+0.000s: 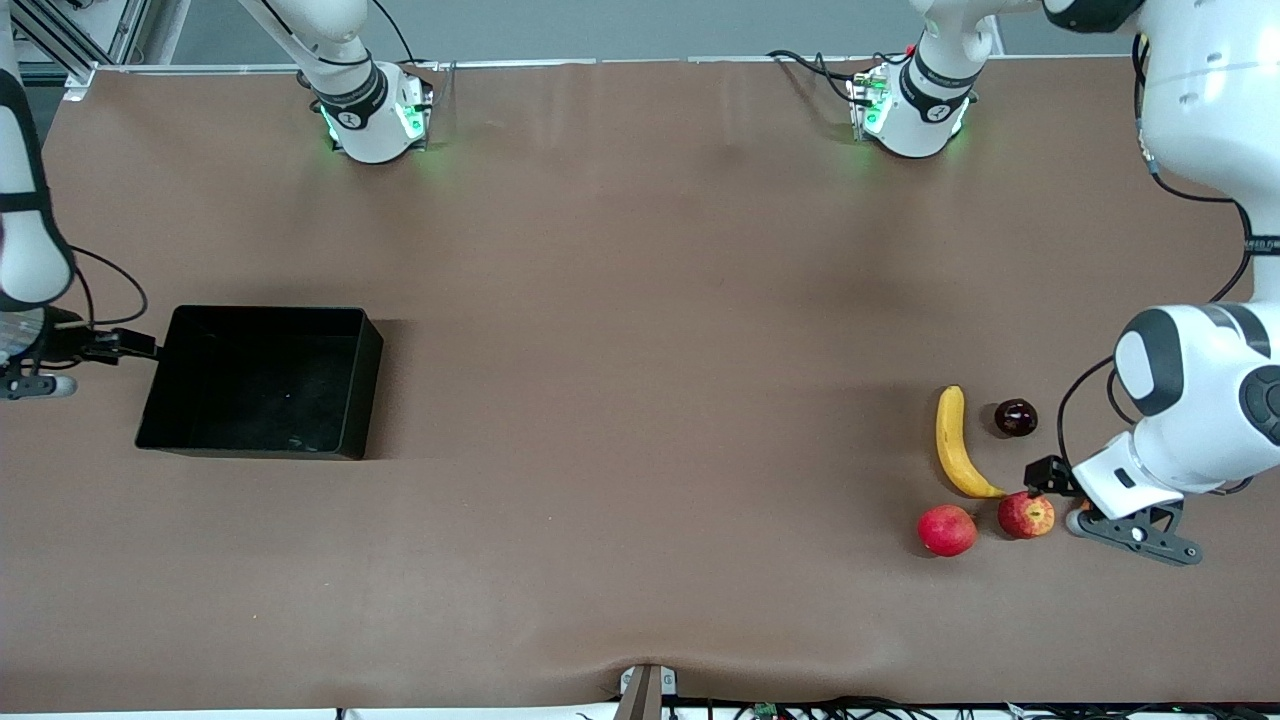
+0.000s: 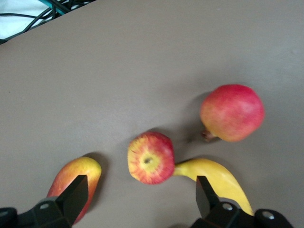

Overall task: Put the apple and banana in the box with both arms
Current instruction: 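Close the left gripper on the apple while the right gripper grips the tray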

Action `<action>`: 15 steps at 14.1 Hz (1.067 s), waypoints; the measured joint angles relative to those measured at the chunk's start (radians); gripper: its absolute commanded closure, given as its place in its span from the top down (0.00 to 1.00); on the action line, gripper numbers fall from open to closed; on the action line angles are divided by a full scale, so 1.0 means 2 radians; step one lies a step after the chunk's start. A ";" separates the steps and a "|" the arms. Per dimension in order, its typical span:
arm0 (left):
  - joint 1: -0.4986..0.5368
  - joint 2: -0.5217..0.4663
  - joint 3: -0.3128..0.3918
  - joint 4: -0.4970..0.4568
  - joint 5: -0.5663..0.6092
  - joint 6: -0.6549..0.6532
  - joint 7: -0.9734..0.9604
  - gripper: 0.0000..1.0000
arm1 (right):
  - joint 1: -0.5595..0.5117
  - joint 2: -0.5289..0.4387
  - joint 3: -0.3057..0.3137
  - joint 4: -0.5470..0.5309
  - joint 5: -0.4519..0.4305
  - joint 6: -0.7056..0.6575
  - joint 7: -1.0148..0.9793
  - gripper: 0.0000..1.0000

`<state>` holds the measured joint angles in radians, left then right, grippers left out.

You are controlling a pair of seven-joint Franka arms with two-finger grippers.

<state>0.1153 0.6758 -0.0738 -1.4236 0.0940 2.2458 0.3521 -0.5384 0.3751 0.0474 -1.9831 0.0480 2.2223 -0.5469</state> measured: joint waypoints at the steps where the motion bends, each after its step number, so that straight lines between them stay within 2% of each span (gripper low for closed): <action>1: 0.002 0.010 0.000 0.006 0.000 0.002 -0.008 1.00 | 0.000 0.000 0.001 -0.010 0.000 0.010 0.000 0.06; 2: 0.002 0.018 0.000 0.010 0.000 0.003 -0.021 1.00 | 0.000 0.000 0.002 -0.015 0.000 0.013 0.000 0.00; 8: -0.005 0.043 -0.002 0.016 0.000 0.003 -0.067 1.00 | 0.000 -0.001 0.003 -0.020 0.000 -0.003 0.002 0.00; 11: -0.005 0.051 -0.002 0.017 0.000 0.009 -0.067 1.00 | 0.009 -0.007 0.009 0.004 0.000 -0.072 0.002 0.00; 15: -0.004 0.063 -0.002 0.017 0.000 0.035 -0.056 1.00 | 0.063 -0.022 0.014 0.079 0.016 -0.199 0.065 0.00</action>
<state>0.1068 0.8014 -0.0774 -1.3898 0.0939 2.3151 0.2393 -0.4119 0.3304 0.0756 -1.8253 0.0799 1.8244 -0.4174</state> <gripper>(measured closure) 0.000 0.943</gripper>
